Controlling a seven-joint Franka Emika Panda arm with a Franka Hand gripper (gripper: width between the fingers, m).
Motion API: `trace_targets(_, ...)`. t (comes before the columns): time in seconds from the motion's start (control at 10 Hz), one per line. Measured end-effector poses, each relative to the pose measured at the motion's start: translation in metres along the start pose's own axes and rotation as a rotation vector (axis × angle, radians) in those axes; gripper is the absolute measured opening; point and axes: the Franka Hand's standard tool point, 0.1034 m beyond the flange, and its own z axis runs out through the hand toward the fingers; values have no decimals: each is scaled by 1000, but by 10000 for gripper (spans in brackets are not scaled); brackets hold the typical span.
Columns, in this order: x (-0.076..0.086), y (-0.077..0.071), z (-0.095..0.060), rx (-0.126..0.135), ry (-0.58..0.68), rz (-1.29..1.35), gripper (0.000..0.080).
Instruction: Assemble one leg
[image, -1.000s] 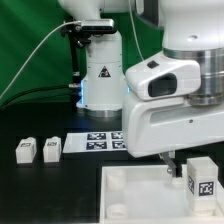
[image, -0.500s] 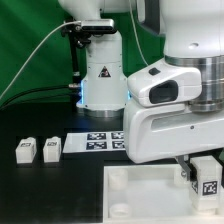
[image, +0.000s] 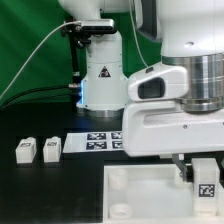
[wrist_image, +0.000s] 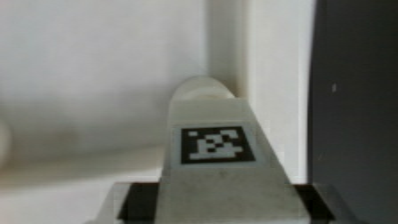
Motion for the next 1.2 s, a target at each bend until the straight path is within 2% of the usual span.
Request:
trace_targets(0.1,0,-1,1,3,14,206,296)
trace_targets(0.2,1,1,1,19,7,405,297)
trace_targets(0.3,2,3,0,46,-13,508,297)
trace_targets(0.6,1,4,1,45,-25,782,297)
trace_targets(0.7,0,3,2,52,-34,912,297)
trace_targets(0.8,-3,0,3,74,-53,1081,297)
trace_targets(0.9,-5,-3,4,108,-66,1261,297)
trace_targets(1.2,-7,-4,5,103,-67,1134,297)
